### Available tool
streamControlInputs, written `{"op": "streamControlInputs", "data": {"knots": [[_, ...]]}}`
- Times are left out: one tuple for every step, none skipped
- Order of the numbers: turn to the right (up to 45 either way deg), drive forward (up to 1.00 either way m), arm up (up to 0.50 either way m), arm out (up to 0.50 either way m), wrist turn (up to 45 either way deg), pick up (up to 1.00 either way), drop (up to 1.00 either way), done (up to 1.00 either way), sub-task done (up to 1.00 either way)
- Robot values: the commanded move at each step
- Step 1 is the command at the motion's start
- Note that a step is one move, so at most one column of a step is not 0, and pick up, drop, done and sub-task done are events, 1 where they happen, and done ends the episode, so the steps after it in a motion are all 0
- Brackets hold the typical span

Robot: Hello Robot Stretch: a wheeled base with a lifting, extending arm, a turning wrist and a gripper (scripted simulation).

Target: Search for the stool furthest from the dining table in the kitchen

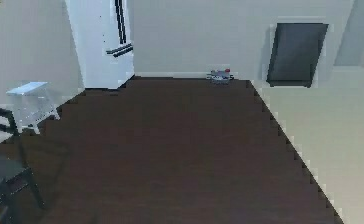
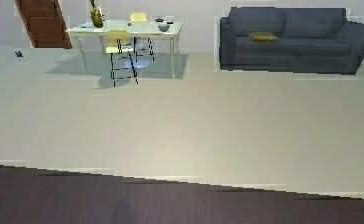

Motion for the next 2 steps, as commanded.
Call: {"op": "streamControlInputs", "data": {"knots": [[0.0, 0.90, 0.00, 0.00, 0.0, 0.00, 0.00, 0.00, 0.00], [-36.0, 0.00, 0.00, 0.00, 0.0, 0.00, 0.00, 0.00, 0.00]]}}
